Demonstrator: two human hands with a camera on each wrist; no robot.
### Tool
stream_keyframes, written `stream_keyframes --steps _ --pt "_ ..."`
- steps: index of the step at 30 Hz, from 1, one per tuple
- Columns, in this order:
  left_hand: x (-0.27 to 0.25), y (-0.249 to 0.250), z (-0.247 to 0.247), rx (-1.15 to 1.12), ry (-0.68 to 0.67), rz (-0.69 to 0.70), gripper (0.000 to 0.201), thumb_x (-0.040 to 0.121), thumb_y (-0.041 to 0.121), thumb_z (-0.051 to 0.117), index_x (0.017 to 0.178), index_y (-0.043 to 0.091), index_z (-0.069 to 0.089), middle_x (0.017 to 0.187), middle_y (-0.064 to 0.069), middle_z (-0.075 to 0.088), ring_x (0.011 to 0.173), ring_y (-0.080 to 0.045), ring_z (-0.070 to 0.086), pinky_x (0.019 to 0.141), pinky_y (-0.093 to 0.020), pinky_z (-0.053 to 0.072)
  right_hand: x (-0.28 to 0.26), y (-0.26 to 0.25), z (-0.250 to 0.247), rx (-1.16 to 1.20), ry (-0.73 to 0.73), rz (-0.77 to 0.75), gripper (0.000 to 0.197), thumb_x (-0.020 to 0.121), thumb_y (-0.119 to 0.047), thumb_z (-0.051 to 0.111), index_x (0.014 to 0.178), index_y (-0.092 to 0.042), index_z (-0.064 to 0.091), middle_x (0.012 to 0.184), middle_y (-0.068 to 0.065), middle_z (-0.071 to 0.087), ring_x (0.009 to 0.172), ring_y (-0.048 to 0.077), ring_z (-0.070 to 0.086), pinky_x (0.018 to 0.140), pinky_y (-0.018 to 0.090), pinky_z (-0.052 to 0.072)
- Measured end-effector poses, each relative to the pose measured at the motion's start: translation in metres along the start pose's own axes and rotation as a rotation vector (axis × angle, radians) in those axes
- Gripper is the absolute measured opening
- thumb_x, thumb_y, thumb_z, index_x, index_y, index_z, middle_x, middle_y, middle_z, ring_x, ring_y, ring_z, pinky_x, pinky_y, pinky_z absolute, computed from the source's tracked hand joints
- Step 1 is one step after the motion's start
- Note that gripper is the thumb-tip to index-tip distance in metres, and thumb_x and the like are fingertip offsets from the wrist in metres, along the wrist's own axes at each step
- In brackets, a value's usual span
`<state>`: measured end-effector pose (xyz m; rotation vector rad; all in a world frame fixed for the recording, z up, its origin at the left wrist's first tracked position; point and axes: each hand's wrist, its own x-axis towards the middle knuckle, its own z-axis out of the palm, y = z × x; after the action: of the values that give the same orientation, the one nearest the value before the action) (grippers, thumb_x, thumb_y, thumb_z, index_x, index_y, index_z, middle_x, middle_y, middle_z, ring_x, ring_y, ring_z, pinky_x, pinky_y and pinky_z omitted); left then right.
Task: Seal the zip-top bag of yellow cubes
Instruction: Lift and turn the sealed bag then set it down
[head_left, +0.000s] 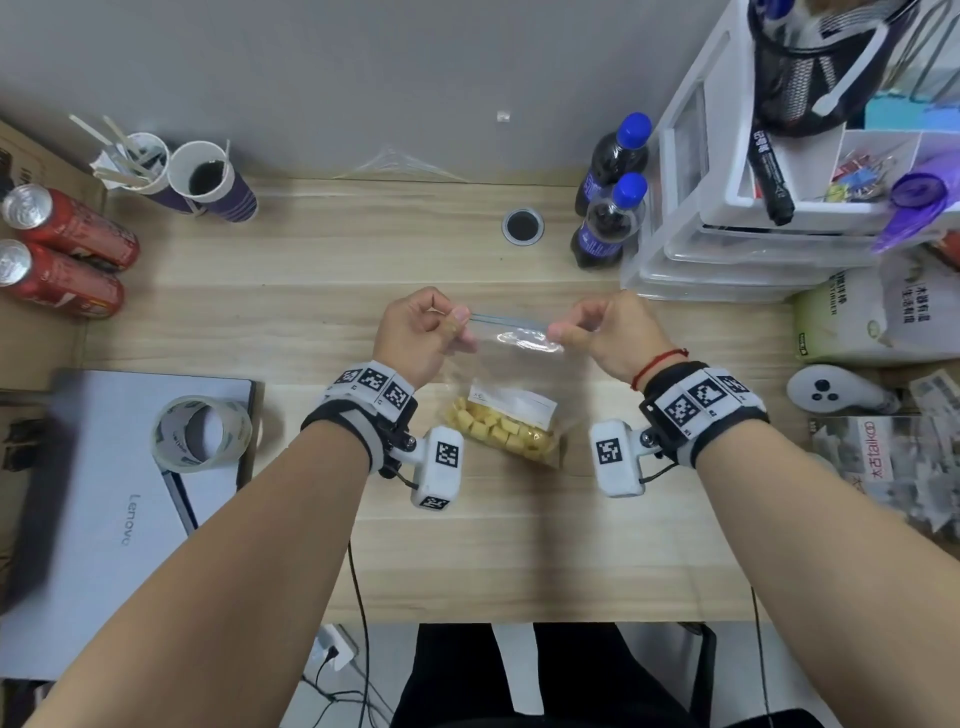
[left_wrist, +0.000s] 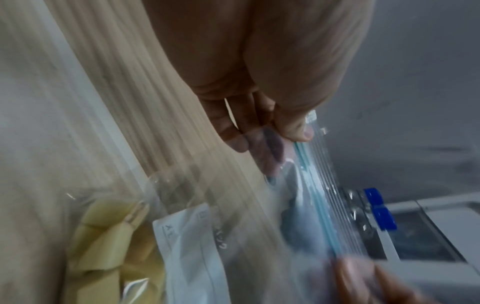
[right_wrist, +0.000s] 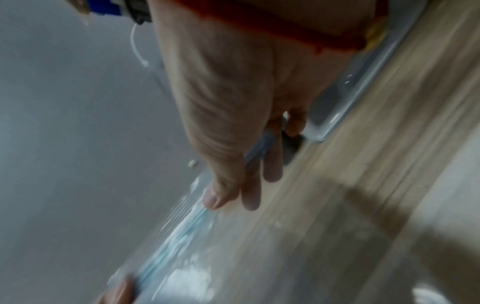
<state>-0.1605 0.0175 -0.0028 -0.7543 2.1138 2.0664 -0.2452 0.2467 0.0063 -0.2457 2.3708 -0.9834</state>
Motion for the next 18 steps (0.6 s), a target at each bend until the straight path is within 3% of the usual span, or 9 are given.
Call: stream_keyframes --steps 3,4,5,7,9,12,14,16,18 --pt "0.002 -0.004 -0.009 -0.063 0.045 -0.055 0.014 0.091 0.021 0.064 0.083 0.011 0.058 0.068 -0.001 0.073 0.069 -0.018 0.072 0.062 -0.022 0.050 -0.010 0.016 -0.009 0.310 -0.080 0.144 0.043 0.076 -0.024 0.079 0.113 -0.008 0.061 0.099 -0.001 0.070 0.095 0.012 0.066 0.087 0.022 0.049" --pt "0.002 -0.010 -0.013 -0.016 0.025 -0.102 0.020 0.087 0.034 0.068 0.089 0.015 0.062 0.081 -0.002 0.076 0.081 -0.016 0.073 0.071 -0.026 0.051 -0.015 0.021 -0.005 0.322 -0.150 0.189 0.040 0.078 -0.022 0.078 0.111 -0.007 0.060 0.100 -0.002 0.069 0.096 0.012 0.065 0.083 0.015 0.048" --pt "0.002 -0.018 -0.017 0.061 -0.020 -0.160 0.039 0.079 0.049 0.072 0.101 0.018 0.065 0.098 -0.001 0.076 0.095 -0.015 0.070 0.083 -0.031 0.050 -0.019 0.023 0.003 0.296 -0.238 0.208 0.036 0.079 -0.022 0.077 0.108 -0.007 0.063 0.100 -0.002 0.068 0.095 0.010 0.065 0.081 0.011 0.048" --pt "-0.004 -0.033 -0.017 0.262 -0.153 -0.279 0.071 0.066 0.065 0.073 0.120 0.021 0.061 0.120 0.003 0.068 0.110 -0.014 0.063 0.098 -0.038 0.046 -0.024 0.035 0.026 0.219 -0.355 0.212 0.026 0.078 -0.027 0.078 0.098 -0.011 0.071 0.099 -0.002 0.071 0.091 0.009 0.065 0.088 0.018 0.050" --pt "-0.015 -0.044 -0.010 0.439 -0.262 -0.292 0.061 0.077 0.054 0.071 0.124 0.018 0.060 0.121 0.001 0.065 0.108 -0.015 0.062 0.098 -0.034 0.045 -0.027 0.045 0.046 0.229 -0.292 0.228 0.013 0.081 -0.029 0.075 0.081 -0.015 0.074 0.089 -0.004 0.073 0.084 0.007 0.065 0.092 0.028 0.048" --pt "-0.025 -0.055 -0.002 0.390 -0.146 -0.265 0.031 0.090 0.036 0.062 0.109 0.012 0.070 0.105 -0.012 0.073 0.088 -0.021 0.071 0.080 -0.028 0.057 -0.030 0.054 0.061 0.362 -0.125 0.298 0.031 0.090 -0.025 0.065 0.059 -0.023 0.070 0.060 -0.012 0.069 0.067 0.010 0.063 0.076 0.031 0.050" --pt "-0.029 -0.056 -0.001 0.258 -0.049 -0.286 0.019 0.091 0.030 0.063 0.099 0.016 0.072 0.093 -0.012 0.075 0.076 -0.018 0.072 0.073 -0.029 0.060 -0.031 0.055 0.065 0.454 -0.083 0.277 0.029 0.090 -0.023 0.065 0.062 -0.022 0.073 0.064 -0.005 0.071 0.068 0.021 0.062 0.073 0.038 0.053" --pt "-0.025 -0.053 -0.002 0.177 -0.003 -0.251 0.010 0.090 0.027 0.065 0.097 0.023 0.072 0.094 -0.003 0.075 0.080 -0.010 0.071 0.076 -0.025 0.057 -0.028 0.047 0.060 0.488 -0.018 0.207 0.020 0.089 -0.019 0.066 0.071 -0.014 0.074 0.075 0.007 0.072 0.072 0.022 0.064 0.079 0.040 0.054" --pt "-0.021 -0.042 -0.006 0.125 0.021 -0.161 0.008 0.089 0.024 0.067 0.093 0.021 0.073 0.090 0.004 0.075 0.078 -0.001 0.069 0.073 -0.016 0.053 -0.023 0.035 0.050 0.526 0.057 0.128 0.014 0.088 -0.015 0.066 0.084 -0.006 0.075 0.087 0.007 0.074 0.083 0.018 0.068 0.086 0.030 0.054"
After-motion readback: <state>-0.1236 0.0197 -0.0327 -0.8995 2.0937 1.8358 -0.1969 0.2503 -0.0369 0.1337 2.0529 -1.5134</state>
